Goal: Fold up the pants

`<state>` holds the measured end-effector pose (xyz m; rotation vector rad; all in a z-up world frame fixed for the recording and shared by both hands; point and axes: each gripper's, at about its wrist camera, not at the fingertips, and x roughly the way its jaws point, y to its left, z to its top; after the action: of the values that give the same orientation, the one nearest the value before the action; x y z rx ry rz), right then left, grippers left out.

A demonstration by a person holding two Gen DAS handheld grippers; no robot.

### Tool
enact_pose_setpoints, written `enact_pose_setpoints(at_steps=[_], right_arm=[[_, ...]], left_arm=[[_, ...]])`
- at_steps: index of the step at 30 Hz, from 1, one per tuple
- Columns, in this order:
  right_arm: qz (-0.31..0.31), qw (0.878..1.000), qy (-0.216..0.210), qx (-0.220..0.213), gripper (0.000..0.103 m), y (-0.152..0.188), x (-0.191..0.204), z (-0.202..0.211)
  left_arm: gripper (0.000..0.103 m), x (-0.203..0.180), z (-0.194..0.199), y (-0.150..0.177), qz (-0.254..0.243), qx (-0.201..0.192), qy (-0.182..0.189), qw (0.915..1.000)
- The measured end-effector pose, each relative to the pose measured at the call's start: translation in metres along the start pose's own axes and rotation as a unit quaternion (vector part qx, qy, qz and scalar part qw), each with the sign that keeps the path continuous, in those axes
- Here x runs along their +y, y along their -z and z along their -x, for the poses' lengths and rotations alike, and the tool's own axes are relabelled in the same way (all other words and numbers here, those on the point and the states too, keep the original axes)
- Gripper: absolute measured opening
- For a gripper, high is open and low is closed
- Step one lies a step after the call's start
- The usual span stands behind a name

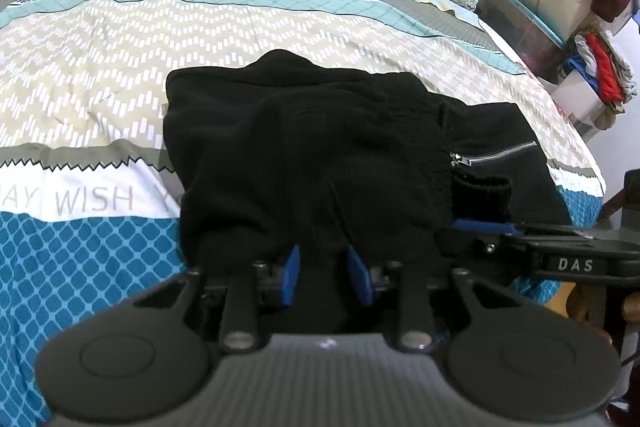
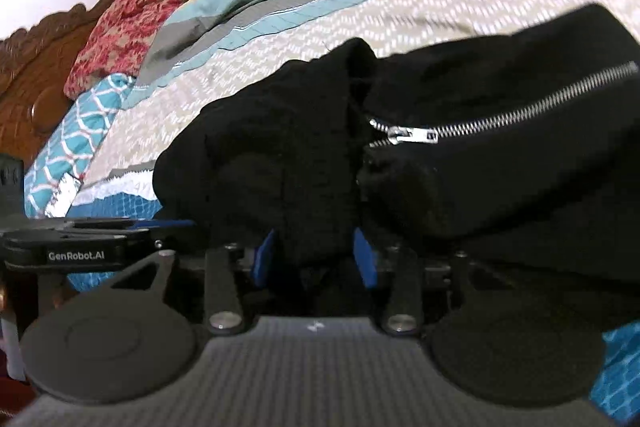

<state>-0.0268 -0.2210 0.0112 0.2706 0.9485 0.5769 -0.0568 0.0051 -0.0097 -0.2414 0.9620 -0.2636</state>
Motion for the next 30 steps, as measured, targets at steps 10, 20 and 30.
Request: enact_pose_setpoints(at_steps=[10,20,30], right_arm=[[0.0,1.0,0.005,0.002,0.048,0.006,-0.003,0.002],[0.003,1.0,0.016,0.005,0.05,0.006,-0.003,0.001],[0.008,0.999,0.034,0.007,0.054,0.007,0.006,-0.005]], left_arm=[[0.029,0.005,-0.001,0.003,0.006,-0.003,0.008,0.9999],[0.029,0.015,-0.001,0.005,0.021,-0.007,0.028,0.9994],[0.029,0.026,0.0,0.009,0.042,-0.016,0.055,0.9975]])
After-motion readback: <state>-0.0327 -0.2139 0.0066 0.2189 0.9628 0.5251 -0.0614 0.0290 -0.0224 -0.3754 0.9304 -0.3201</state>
